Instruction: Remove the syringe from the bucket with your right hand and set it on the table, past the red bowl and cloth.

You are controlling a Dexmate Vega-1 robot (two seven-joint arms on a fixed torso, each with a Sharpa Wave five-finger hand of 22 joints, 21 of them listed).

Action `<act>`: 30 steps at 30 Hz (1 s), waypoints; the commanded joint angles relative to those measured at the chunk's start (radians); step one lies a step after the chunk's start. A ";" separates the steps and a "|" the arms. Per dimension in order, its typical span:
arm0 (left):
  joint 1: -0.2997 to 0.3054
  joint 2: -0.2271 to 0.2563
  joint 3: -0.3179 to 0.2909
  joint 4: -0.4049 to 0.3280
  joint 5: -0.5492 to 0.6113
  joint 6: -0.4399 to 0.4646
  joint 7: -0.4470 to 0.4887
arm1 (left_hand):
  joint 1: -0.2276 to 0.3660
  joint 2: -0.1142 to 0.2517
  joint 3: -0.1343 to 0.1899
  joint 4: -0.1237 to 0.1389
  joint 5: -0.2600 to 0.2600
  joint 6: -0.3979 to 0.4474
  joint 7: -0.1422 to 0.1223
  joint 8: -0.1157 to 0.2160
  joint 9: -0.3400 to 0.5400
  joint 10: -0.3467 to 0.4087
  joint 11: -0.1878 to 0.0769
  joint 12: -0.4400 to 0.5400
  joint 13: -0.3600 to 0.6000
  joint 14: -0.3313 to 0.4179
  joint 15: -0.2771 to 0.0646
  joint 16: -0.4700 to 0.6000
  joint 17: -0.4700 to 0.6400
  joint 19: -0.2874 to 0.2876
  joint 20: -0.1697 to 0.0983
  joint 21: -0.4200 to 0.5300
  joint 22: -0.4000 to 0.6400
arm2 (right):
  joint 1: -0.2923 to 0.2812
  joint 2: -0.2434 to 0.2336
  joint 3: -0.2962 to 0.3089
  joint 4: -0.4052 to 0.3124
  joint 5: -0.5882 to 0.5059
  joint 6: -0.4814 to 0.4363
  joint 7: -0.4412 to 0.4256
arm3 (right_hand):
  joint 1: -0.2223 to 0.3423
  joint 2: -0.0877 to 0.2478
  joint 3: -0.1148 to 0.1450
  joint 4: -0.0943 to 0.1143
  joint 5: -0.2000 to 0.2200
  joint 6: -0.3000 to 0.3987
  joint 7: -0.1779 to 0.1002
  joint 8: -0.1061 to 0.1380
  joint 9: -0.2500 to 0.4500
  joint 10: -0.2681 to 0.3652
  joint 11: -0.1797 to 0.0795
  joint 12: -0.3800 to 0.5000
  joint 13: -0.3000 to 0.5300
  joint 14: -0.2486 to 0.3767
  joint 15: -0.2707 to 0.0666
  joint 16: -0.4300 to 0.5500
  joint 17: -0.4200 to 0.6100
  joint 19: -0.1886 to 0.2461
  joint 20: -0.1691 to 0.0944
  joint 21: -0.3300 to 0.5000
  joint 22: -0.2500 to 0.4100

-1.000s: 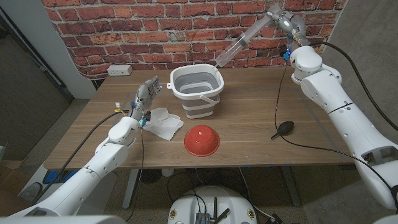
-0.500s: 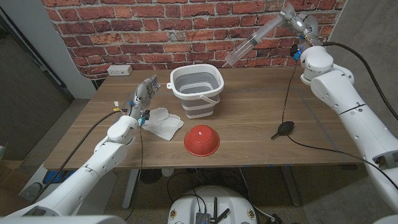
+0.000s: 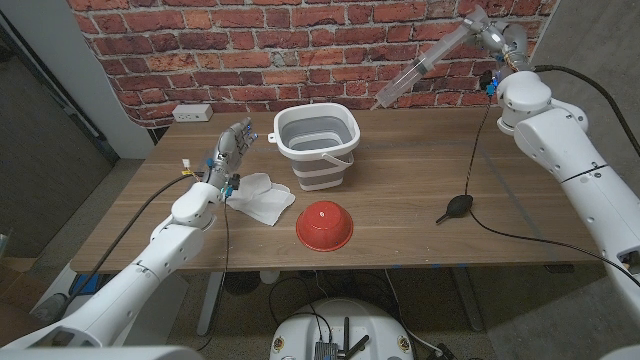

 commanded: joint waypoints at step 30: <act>-0.056 -0.021 0.026 0.045 0.001 0.025 -0.013 | 0.006 0.077 0.002 -0.002 0.002 0.013 0.000 0.001 0.006 0.005 0.000 0.004 0.004 0.007 0.003 0.006 0.001 -0.005 -0.055 0.004 0.005 | 0.110 -0.196 -0.074 -0.032 0.018 -0.361 0.168 | 0.031 0.047 -0.004 0.005 0.007 0.002 0.009 0.009 0.001 0.108 -0.109 -0.006 0.010 0.014 -0.119 -0.002 0.007 0.004 -0.004 -0.002 0.002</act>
